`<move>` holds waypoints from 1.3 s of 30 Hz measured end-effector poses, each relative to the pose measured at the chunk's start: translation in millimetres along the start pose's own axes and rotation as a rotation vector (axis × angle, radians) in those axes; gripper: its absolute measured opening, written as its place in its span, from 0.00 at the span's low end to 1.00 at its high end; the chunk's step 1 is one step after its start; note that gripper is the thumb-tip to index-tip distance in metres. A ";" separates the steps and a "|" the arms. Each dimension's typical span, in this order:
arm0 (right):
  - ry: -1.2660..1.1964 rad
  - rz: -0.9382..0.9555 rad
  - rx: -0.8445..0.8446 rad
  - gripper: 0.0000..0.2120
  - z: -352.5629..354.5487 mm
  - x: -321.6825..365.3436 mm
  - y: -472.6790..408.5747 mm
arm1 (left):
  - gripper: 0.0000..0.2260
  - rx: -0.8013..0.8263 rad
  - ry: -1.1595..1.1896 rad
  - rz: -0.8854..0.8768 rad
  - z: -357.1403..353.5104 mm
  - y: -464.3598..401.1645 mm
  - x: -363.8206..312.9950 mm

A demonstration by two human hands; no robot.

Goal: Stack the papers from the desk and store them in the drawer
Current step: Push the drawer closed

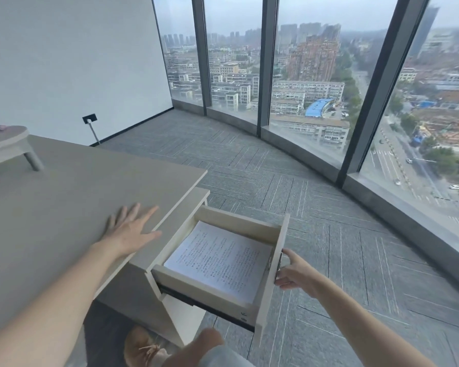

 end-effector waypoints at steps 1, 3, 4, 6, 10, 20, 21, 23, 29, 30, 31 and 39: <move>0.002 -0.001 0.000 0.39 -5.4 2.5 -3.3 | 0.35 -0.012 -0.004 -0.007 0.0 -3.3 1.2; -0.001 -0.002 0.004 0.39 -16.4 6.7 -9.6 | 0.36 -0.046 -0.013 -0.009 0.3 -6.2 1.8; -0.008 -0.003 0.011 0.39 -20.5 9.0 -11.0 | 0.36 -0.061 -0.019 -0.008 1.2 -6.2 0.3; -0.020 -0.008 0.032 0.40 -33.0 14.7 -16.3 | 0.36 -0.068 -0.018 -0.009 0.1 -7.1 0.8; -0.019 0.007 0.068 0.41 -56.4 28.3 -25.2 | 0.35 -0.072 -0.005 -0.015 -1.4 -6.8 1.3; -0.129 0.035 0.079 0.43 -106.5 49.8 -49.1 | 0.34 -0.089 0.007 -0.028 -0.3 -7.6 2.3; -0.135 0.037 0.082 0.43 -111.1 52.0 -50.9 | 0.34 -0.088 0.005 -0.027 -0.5 -7.6 2.2; -0.139 0.045 0.086 0.42 -120.2 56.9 -54.9 | 0.34 -0.090 0.004 -0.025 -0.2 -7.0 2.0; -0.142 0.062 0.100 0.41 -144.6 71.1 -64.9 | 0.34 -0.096 0.001 -0.030 1.0 -5.4 1.3; -0.144 0.061 0.103 0.41 -148.6 73.5 -66.2 | 0.34 -0.096 0.004 -0.029 0.8 -5.2 1.3; -0.148 0.058 0.109 0.42 -152.8 75.3 -67.5 | 0.34 -0.096 0.005 -0.028 0.7 -5.1 1.2; -0.181 0.064 0.149 0.42 -187.0 89.8 -81.4 | 0.34 -0.109 0.006 -0.019 0.1 -6.0 0.9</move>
Point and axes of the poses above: each hand's wrist, its own y-axis away from the middle knuckle, its own z-axis out of the back of the hand, x = y × z, the point moved 6 cm from there along -y, towards the middle knuckle, and after that the axes turned 5 degrees about -y, right-handed, at the moved point
